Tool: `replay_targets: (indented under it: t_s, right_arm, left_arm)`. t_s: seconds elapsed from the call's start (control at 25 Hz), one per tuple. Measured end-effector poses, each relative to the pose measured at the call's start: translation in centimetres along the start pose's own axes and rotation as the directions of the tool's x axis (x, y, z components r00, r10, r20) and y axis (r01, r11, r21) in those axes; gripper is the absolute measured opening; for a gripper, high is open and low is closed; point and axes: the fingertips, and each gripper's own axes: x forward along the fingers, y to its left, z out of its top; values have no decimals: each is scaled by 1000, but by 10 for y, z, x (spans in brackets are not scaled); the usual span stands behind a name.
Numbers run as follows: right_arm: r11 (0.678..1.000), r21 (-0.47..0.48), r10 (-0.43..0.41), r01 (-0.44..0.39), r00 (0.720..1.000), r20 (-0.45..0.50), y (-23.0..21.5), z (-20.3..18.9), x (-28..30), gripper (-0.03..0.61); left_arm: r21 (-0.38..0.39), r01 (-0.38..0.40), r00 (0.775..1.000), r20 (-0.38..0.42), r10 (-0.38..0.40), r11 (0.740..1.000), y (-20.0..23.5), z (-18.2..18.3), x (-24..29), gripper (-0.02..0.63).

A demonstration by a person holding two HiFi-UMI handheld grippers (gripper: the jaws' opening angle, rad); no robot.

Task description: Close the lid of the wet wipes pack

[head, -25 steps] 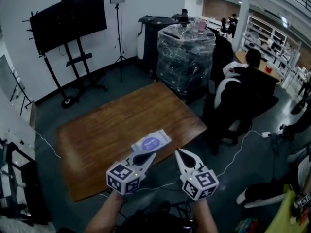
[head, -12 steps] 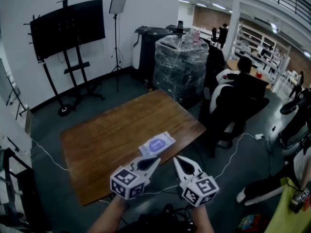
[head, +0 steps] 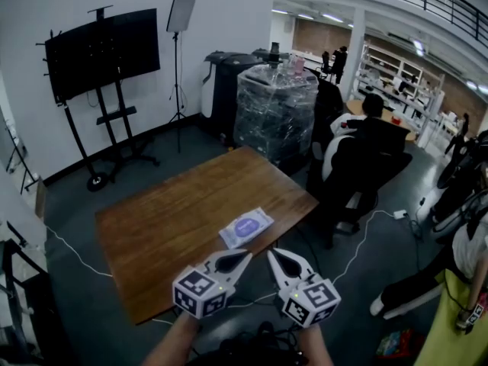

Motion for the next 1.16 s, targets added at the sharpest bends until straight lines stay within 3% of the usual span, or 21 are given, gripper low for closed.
replay_targets:
  t_s: [1.16]
  right_arm:
    - [999, -41, -16, 17, 1000, 23, 6, 12, -2, 8]
  left_arm:
    - [25, 43, 999, -1, -43, 999, -12, 3, -1, 0]
